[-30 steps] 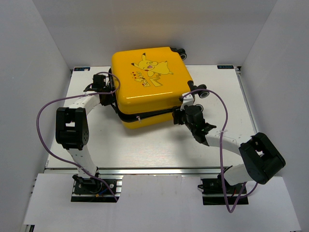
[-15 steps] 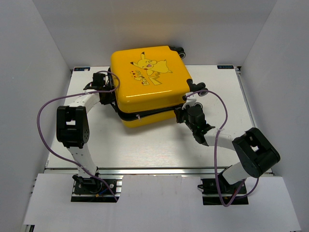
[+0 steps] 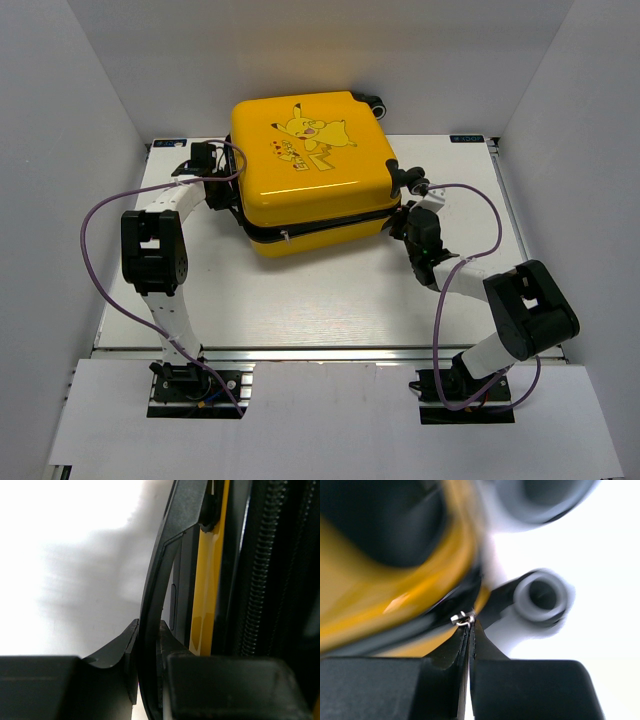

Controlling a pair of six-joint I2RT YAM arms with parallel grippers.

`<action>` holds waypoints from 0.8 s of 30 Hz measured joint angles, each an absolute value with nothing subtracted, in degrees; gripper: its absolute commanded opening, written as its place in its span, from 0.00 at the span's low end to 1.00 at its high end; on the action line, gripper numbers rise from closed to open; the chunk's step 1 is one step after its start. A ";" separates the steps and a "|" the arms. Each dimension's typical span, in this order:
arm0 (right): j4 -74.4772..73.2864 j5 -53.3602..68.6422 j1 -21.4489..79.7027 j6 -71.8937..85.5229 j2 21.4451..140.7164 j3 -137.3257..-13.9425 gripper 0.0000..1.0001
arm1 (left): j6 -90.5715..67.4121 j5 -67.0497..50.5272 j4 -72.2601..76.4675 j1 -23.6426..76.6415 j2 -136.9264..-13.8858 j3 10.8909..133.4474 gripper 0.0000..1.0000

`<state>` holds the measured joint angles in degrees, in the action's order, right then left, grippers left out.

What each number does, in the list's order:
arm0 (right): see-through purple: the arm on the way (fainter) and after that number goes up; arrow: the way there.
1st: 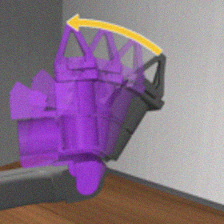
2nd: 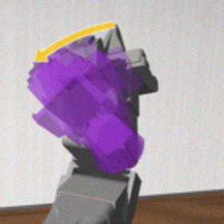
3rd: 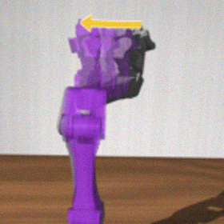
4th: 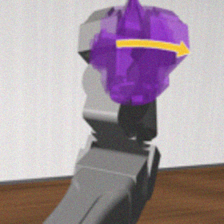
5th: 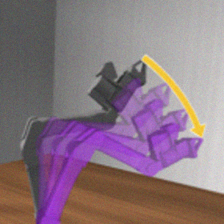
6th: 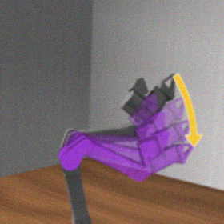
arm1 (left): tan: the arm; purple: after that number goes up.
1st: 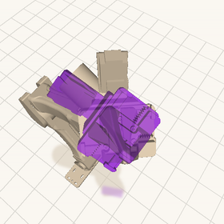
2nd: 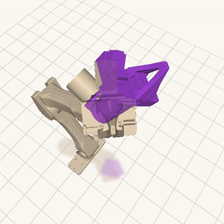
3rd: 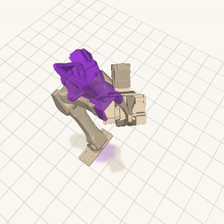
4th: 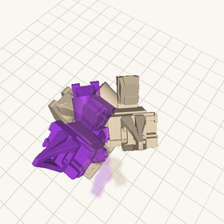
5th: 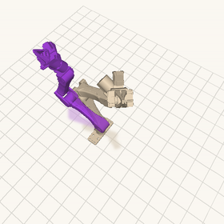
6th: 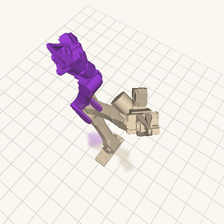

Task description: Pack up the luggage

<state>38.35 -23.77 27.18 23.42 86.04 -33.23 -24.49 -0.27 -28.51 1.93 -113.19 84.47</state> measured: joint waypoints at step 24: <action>54.17 6.42 9.02 21.96 108.99 -48.95 0.00 | -23.11 -13.32 -36.07 -1.98 -127.76 105.36 0.00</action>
<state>54.17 6.42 9.02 21.96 108.99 -48.95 -23.11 -13.32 -36.07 -1.98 -127.76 105.36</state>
